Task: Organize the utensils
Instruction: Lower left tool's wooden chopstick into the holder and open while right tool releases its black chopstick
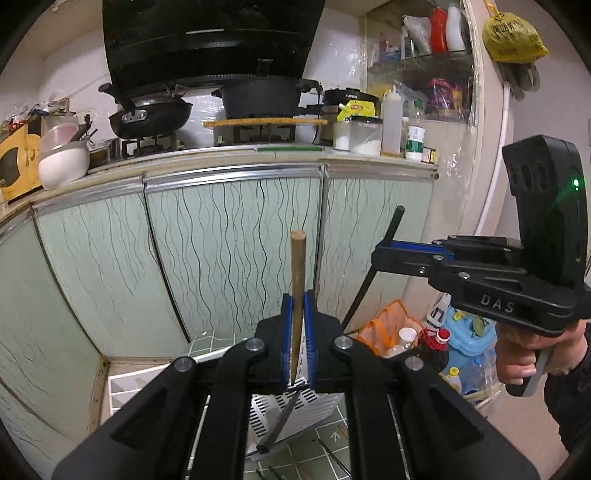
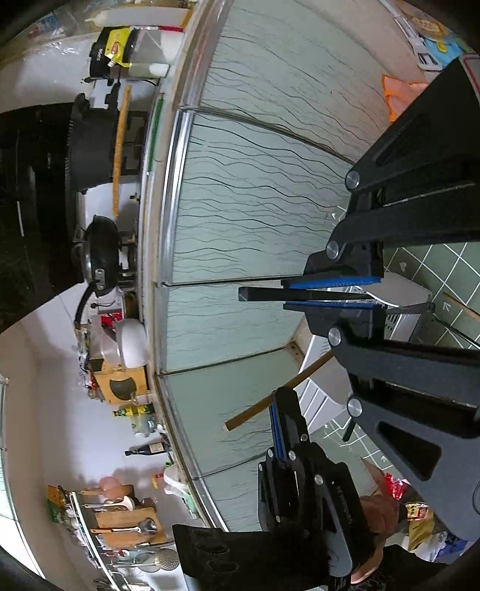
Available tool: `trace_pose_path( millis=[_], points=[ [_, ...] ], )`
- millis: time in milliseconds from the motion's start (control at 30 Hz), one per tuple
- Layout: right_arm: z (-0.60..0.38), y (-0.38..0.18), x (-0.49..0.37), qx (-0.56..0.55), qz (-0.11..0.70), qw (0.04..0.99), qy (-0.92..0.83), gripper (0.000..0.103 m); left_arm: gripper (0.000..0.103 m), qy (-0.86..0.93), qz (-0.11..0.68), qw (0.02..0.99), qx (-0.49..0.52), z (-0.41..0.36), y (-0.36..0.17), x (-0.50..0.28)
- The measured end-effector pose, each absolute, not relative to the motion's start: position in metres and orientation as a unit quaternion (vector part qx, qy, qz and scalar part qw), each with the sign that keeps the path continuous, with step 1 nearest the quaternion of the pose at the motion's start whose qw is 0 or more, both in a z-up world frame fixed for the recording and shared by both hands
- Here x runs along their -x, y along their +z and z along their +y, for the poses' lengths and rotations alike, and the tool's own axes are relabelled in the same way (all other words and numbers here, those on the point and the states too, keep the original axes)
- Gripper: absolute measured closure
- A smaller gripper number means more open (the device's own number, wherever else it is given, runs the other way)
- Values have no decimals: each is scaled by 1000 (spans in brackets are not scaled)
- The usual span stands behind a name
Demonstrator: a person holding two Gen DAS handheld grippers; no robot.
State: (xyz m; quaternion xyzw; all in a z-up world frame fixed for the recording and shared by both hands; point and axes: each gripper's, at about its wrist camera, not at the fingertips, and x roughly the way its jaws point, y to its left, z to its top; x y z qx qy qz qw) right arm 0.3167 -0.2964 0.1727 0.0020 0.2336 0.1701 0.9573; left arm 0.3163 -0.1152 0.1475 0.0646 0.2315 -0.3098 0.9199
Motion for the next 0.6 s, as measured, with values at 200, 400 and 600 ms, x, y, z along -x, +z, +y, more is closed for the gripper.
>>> trace_pose_path(
  millis=[200,400,600],
  points=[
    [-295,155,-325,10,250,950,184,97,95,-308,238,918,-71,-115,131,-322],
    [-299,150,-319,15,248,955,162,35,15,-290,222,928,-82,-107,131,-313],
    [-301,157,-298,24,228,963,144,8,4,-265,202,940,-74,-91,145,-292]
  ],
)
